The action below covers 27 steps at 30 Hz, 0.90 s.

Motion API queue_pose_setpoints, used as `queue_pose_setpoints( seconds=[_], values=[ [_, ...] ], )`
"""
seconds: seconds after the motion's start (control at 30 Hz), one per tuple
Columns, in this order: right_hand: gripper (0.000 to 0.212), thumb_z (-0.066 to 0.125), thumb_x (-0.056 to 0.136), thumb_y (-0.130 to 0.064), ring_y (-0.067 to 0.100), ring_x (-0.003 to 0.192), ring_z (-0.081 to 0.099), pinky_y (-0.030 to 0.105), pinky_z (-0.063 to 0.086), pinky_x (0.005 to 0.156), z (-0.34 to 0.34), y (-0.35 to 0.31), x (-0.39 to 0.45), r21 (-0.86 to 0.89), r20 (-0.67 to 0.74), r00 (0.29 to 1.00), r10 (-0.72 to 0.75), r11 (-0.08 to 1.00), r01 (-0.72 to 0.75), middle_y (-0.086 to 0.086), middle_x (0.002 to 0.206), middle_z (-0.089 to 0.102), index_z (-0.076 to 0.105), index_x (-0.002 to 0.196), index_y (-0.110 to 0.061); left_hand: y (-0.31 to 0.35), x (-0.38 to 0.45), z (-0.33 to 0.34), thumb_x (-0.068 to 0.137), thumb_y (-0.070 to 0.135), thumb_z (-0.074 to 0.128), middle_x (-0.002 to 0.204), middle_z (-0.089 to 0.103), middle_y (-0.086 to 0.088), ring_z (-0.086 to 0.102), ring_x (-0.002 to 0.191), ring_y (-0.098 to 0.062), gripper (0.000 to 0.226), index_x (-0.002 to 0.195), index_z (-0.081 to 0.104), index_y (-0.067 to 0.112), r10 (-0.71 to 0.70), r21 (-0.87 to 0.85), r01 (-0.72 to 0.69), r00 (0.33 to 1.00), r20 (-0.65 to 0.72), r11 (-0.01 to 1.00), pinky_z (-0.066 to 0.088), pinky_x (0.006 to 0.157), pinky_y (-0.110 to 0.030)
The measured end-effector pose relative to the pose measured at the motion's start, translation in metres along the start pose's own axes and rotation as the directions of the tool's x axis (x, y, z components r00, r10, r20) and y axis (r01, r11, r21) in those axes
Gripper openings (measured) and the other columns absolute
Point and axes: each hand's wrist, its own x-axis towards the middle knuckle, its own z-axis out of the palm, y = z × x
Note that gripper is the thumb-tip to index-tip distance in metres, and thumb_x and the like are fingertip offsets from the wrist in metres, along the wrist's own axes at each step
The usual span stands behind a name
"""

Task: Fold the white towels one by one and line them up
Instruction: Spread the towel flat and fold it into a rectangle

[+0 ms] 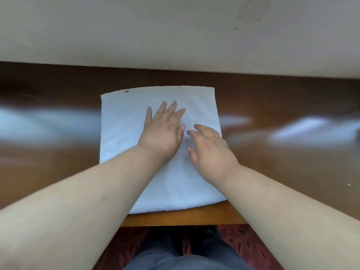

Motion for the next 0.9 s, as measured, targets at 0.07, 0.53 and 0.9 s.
queue_pose_setpoints(
  seconds=[0.07,0.53,0.9],
  values=[
    [0.07,0.026,0.1,-0.057,0.022,0.152,-0.01,0.039,-0.005,0.122,0.019,0.019,-0.004,-0.144,0.118,0.993,-0.011,0.989,0.028,0.004,0.167,0.0,0.009,0.159,-0.024,-0.003,-0.037,0.018,0.096,0.052,0.011,0.164,0.002,0.0,-0.008,0.149,-0.022,0.062,0.154,0.008,0.031,-0.219,-0.019,0.219,0.975,-0.042,0.976,-0.012,0.115,-0.05],
    [0.04,0.048,0.101,-0.033,0.028,0.129,0.046,0.039,0.035,0.109,-0.04,0.032,0.07,0.173,-0.202,0.976,0.081,0.984,-0.046,0.005,0.138,0.056,0.055,0.136,-0.018,-0.129,0.005,-0.035,0.099,0.032,0.045,0.143,0.045,-0.01,0.039,0.125,-0.036,0.043,0.141,0.048,0.021,-0.338,-0.12,0.321,0.926,-0.169,0.939,0.036,0.104,-0.046],
    [0.035,0.068,0.085,-0.048,0.027,0.105,0.053,0.033,0.045,0.085,-0.053,0.075,0.139,-0.044,0.013,0.959,0.284,0.958,-0.283,-0.001,0.106,0.051,0.061,0.114,-0.03,-0.18,0.045,-0.055,0.085,0.05,0.066,0.13,0.044,-0.006,0.039,0.123,-0.031,0.046,0.128,0.055,0.039,-0.406,-0.054,0.406,0.914,0.015,0.912,0.041,0.097,-0.044]
  ],
)
